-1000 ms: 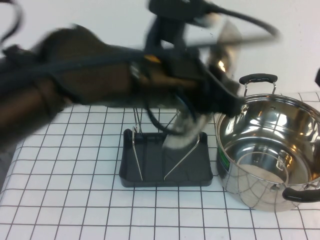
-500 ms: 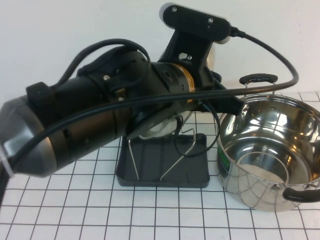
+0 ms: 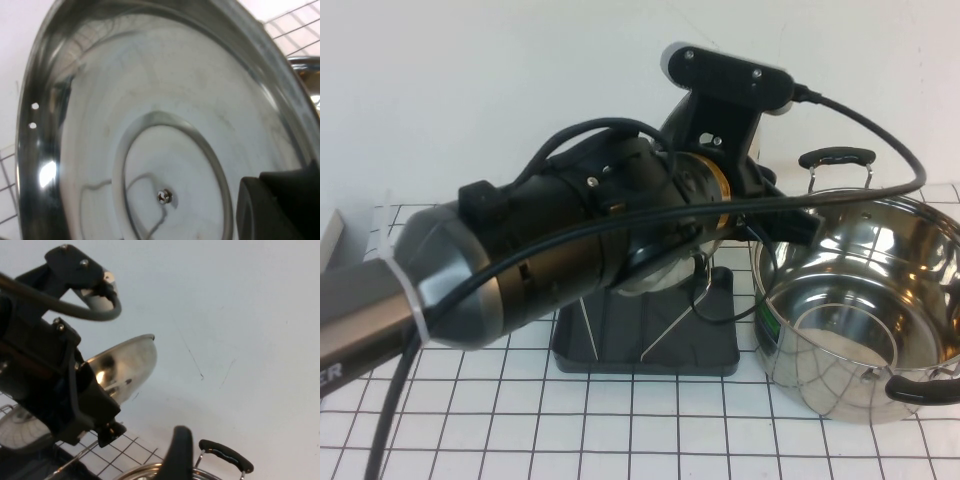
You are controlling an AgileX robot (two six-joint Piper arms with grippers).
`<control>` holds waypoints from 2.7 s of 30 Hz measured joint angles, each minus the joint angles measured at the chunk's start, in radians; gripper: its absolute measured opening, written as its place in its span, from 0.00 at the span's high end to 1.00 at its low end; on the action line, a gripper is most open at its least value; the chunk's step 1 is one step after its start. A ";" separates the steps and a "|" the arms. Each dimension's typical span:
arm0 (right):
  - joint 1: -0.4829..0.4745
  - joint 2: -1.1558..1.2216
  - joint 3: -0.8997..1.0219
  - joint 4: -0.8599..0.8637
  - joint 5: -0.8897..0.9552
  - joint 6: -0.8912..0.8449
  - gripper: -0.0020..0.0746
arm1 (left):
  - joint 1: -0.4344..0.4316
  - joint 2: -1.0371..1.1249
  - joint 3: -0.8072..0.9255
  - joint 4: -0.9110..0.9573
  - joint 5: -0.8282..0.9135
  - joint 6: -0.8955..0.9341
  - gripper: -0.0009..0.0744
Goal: Put pot lid on rack
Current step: Place the pot lid on the pot rack
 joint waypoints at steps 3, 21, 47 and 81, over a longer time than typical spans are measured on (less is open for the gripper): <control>0.000 -0.001 0.000 -0.019 0.000 -0.002 0.14 | 0.000 0.012 0.000 0.028 0.021 -0.031 0.86; 0.000 -0.001 0.000 -0.033 0.040 -0.002 0.13 | 0.002 0.047 0.000 0.033 0.043 -0.098 0.86; 0.000 -0.001 0.000 -0.033 0.051 -0.004 0.13 | 0.008 0.096 -0.006 0.004 0.190 -0.104 0.32; 0.000 -0.030 0.000 -0.033 0.089 0.059 0.30 | -0.077 -0.257 0.012 0.108 0.432 0.024 0.61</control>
